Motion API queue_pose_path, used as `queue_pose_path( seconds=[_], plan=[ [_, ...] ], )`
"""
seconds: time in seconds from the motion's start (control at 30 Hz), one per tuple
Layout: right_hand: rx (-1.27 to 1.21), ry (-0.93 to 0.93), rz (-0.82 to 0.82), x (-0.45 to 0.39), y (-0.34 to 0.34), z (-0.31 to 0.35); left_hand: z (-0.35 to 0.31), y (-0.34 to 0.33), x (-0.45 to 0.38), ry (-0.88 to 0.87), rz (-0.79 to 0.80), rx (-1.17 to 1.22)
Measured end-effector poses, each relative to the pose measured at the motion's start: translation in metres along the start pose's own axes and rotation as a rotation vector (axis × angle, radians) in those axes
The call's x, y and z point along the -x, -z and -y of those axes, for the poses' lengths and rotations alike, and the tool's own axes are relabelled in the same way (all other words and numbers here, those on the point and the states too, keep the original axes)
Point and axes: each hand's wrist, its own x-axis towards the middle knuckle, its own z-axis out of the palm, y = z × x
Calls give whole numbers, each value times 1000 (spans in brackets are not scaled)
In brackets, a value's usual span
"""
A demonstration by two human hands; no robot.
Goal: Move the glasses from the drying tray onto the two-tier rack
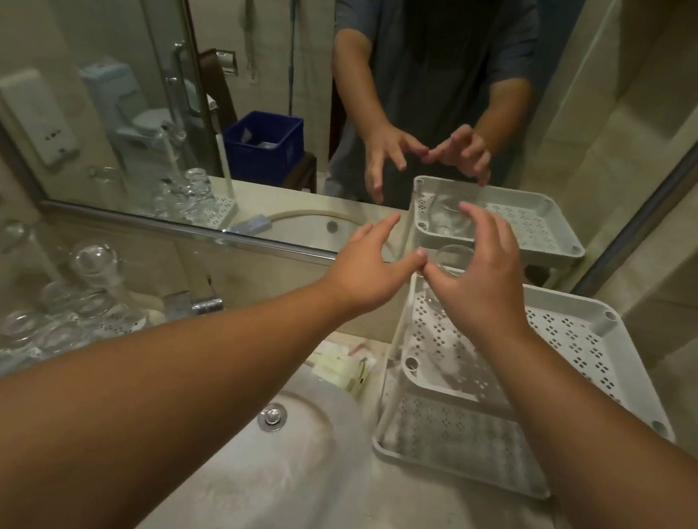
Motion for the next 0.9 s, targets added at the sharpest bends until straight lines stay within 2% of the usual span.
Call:
queue_pose_path(
  seconds=[0.33, 0.63, 0.9],
  plan=[
    [-67, 85, 22, 0, -80, 119, 45, 148, 49, 18, -152, -89],
    [-195, 144, 325, 45, -192, 266, 133, 315, 119, 72, -340, -221],
    [-305, 251, 460, 87, -269, 382, 217, 424, 188, 133, -410, -357]
  ],
)
